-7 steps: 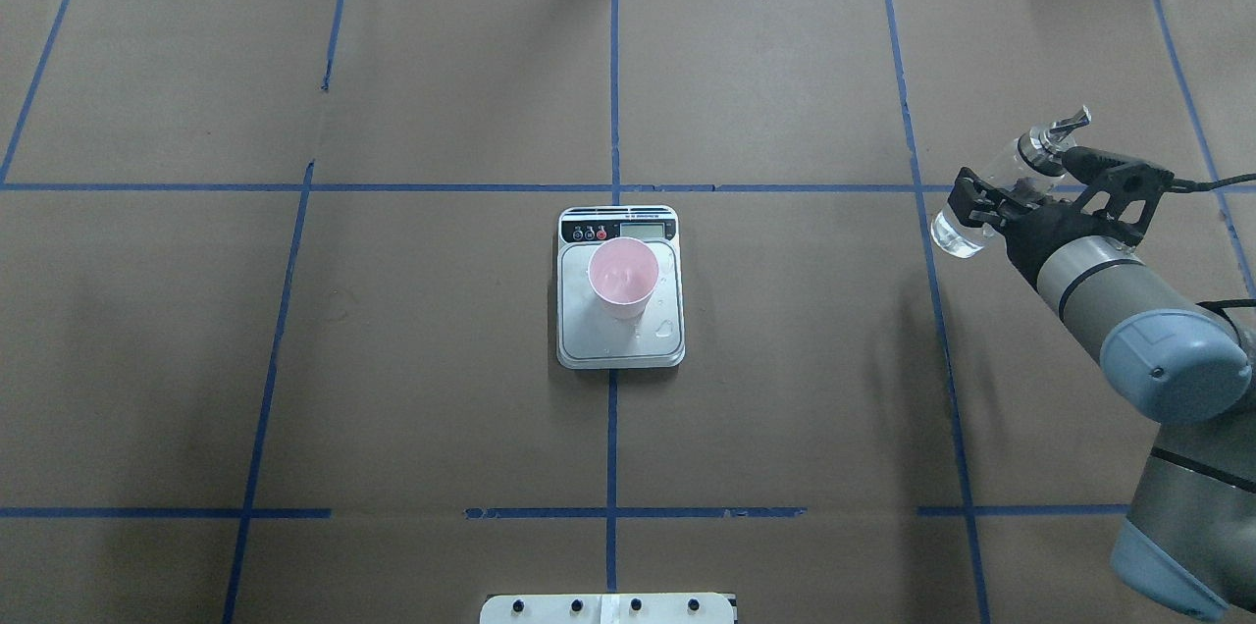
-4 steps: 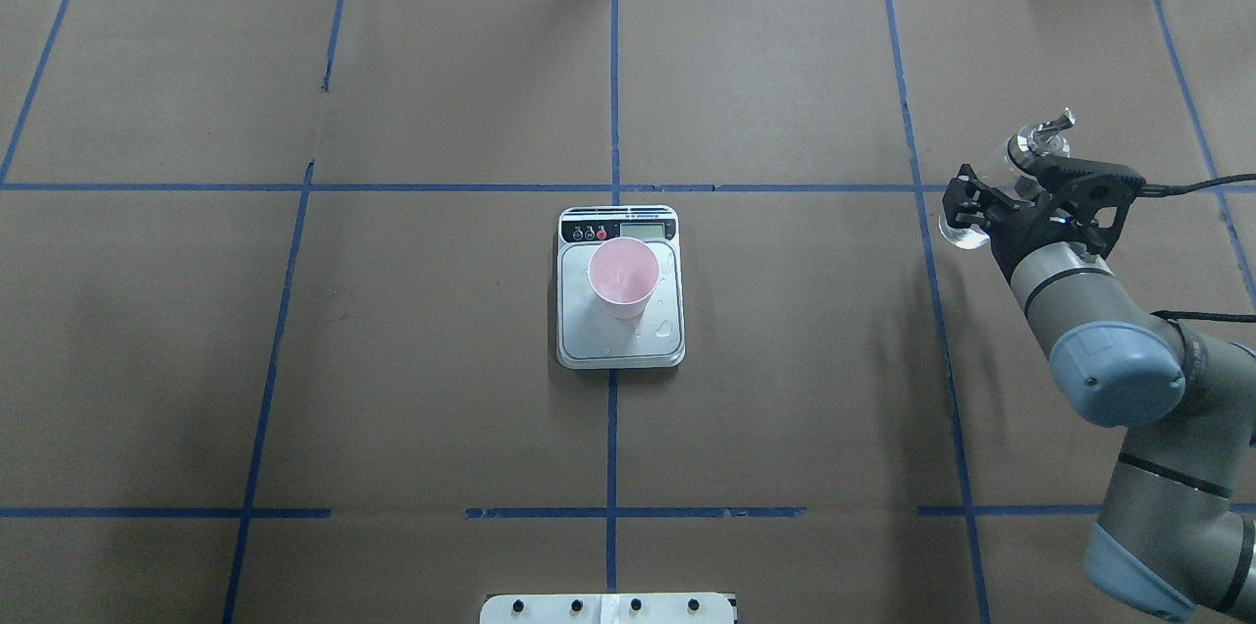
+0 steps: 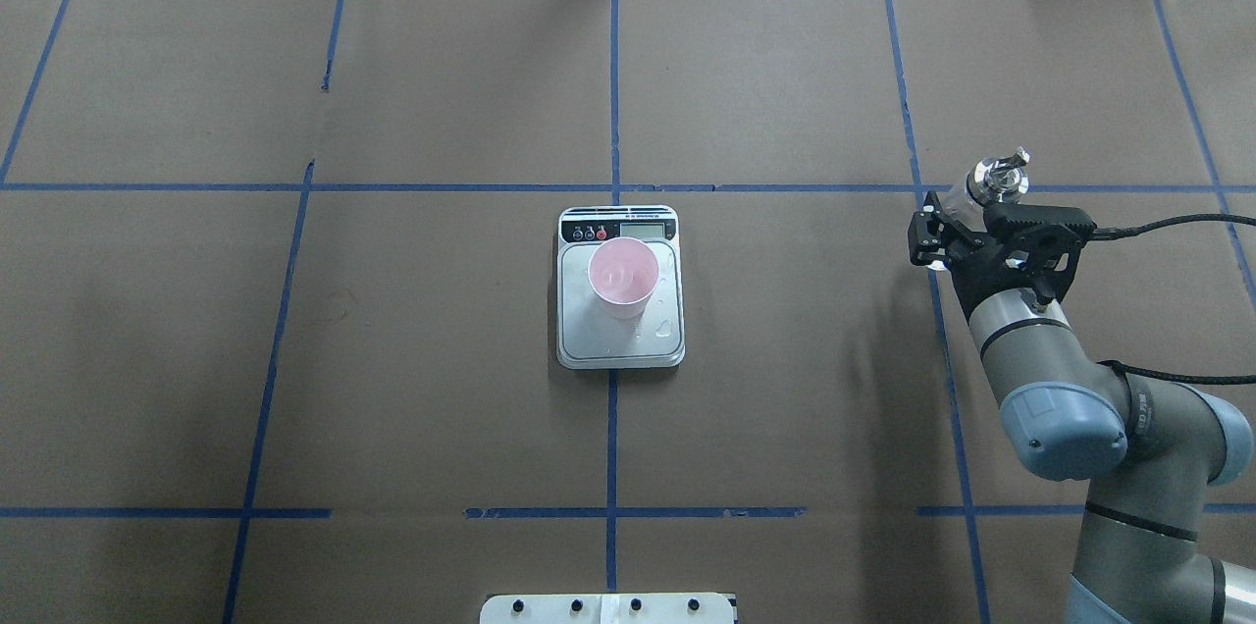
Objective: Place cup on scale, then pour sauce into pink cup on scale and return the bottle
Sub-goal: 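Lower the glass dispenser onto the table with the right gripper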
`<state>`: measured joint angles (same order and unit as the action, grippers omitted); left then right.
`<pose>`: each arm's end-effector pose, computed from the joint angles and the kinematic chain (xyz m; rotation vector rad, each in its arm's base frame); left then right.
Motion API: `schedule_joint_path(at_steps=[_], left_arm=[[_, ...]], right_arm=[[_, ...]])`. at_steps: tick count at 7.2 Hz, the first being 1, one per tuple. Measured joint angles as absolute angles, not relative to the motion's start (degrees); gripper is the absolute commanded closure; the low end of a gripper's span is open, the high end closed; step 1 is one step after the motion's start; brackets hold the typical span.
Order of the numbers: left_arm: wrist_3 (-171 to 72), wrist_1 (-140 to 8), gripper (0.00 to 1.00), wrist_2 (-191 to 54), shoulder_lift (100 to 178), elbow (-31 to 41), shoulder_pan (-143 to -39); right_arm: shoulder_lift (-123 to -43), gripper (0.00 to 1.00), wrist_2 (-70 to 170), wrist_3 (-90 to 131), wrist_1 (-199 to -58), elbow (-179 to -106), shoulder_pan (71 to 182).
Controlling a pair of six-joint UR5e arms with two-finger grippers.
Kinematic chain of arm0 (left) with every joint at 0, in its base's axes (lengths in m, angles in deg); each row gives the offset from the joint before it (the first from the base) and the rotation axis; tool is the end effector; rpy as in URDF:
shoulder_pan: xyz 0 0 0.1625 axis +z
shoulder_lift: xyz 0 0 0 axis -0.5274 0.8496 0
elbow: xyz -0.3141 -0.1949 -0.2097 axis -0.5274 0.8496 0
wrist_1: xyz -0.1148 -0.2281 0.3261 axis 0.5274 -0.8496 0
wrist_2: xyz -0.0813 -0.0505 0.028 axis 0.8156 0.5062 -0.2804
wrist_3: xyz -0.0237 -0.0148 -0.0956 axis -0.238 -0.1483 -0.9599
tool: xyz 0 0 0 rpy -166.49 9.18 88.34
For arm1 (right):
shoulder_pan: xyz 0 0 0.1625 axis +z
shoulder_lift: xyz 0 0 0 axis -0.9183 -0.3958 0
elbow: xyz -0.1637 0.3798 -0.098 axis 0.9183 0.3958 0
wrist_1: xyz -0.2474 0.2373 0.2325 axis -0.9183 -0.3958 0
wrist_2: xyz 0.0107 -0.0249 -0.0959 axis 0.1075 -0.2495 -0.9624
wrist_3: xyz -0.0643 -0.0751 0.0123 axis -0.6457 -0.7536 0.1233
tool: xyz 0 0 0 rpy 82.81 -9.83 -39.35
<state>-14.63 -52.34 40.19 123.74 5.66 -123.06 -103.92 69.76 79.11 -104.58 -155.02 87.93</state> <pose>-0.0806 -0.5380 0.5892 0.4273 0.6324 0.4211 -0.3813 -0.3697 0.4502 0.9983 -0.5796 0.4705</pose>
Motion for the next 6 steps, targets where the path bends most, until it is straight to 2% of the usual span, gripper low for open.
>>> schedule_joint_path(at_steps=[3,6], left_arm=[[-14.6,-52.3,0.0,40.2,123.7,5.7,-123.1],[-14.6,-52.4,0.0,40.2,123.8,5.6,-123.1]], right_arm=[[-103.9,1.0,68.9,79.2,-104.2,-153.3,86.3],[-104.1,1.0,70.9,79.6,-104.0,-154.8,86.2]])
